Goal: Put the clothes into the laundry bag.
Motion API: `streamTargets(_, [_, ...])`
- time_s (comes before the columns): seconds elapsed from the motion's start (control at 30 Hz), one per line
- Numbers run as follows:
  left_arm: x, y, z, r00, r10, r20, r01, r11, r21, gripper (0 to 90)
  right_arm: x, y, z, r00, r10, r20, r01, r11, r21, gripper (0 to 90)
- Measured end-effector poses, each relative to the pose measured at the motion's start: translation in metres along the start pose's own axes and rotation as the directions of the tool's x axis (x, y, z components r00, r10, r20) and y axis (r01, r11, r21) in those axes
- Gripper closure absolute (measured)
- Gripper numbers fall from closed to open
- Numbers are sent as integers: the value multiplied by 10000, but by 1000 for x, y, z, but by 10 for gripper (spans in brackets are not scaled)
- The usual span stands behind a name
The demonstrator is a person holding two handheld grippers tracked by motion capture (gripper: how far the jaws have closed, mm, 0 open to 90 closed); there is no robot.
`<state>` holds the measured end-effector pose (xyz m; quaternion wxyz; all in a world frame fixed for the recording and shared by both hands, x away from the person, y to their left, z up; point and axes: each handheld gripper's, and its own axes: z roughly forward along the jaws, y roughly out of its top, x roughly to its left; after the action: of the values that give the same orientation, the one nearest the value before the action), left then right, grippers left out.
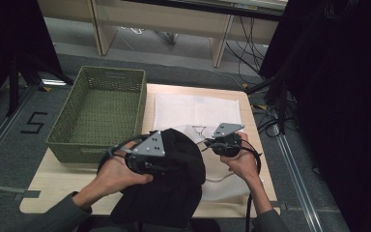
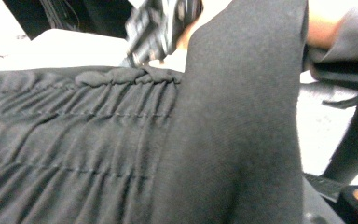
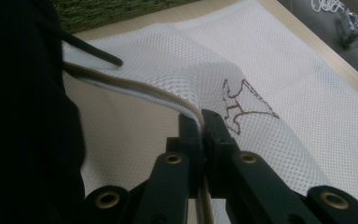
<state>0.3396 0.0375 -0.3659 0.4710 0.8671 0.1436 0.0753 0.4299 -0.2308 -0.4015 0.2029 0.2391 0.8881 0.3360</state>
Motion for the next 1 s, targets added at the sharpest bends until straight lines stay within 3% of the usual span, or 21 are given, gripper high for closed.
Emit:
streamTargets(0.2, [0, -23, 48, 9987, 2, 505, -53, 9949, 1011, 710, -3, 2, 1, 9993, 358, -139, -362, 9990, -258, 884])
streamTargets(0.3, [4, -23, 63, 9964, -74, 849, -33, 9920, 1261, 707, -2, 5, 1, 9994, 322, -136, -326, 9990, -313, 884])
streamTargets(0.5, [13, -24, 88, 9939, -233, 1076, 43, 9849, 1732, 701, 0, 13, 0, 9998, 188, -107, -192, 9988, -460, 884])
streamTargets(0.67, [19, -29, 107, 9898, -406, 1365, 85, 9737, 2277, 692, 1, 14, 0, 9993, 309, -200, -320, 9978, -582, 884])
streamTargets(0.77, [20, -30, 111, 9913, -479, 1230, 187, 9734, 2282, 687, 2, 15, -1, 9991, 378, -197, -390, 9972, -642, 884])
streamTargets(0.83, [24, -26, 107, 9948, -842, 570, 705, 9753, 2092, 687, 1, 14, -3, 9992, 341, -199, -354, 9970, -690, 884])
streamTargets(0.9, [33, -19, 103, 9906, -1340, 266, 1260, 9713, 2018, 688, 0, 13, -3, 9988, 448, -196, -461, 9963, -730, 884])
streamTargets(1.0, [43, -10, 103, 9846, -1748, 91, 1692, 9638, 2062, 686, 0, 13, -2, 9992, 341, -226, -358, 9964, -773, 884])
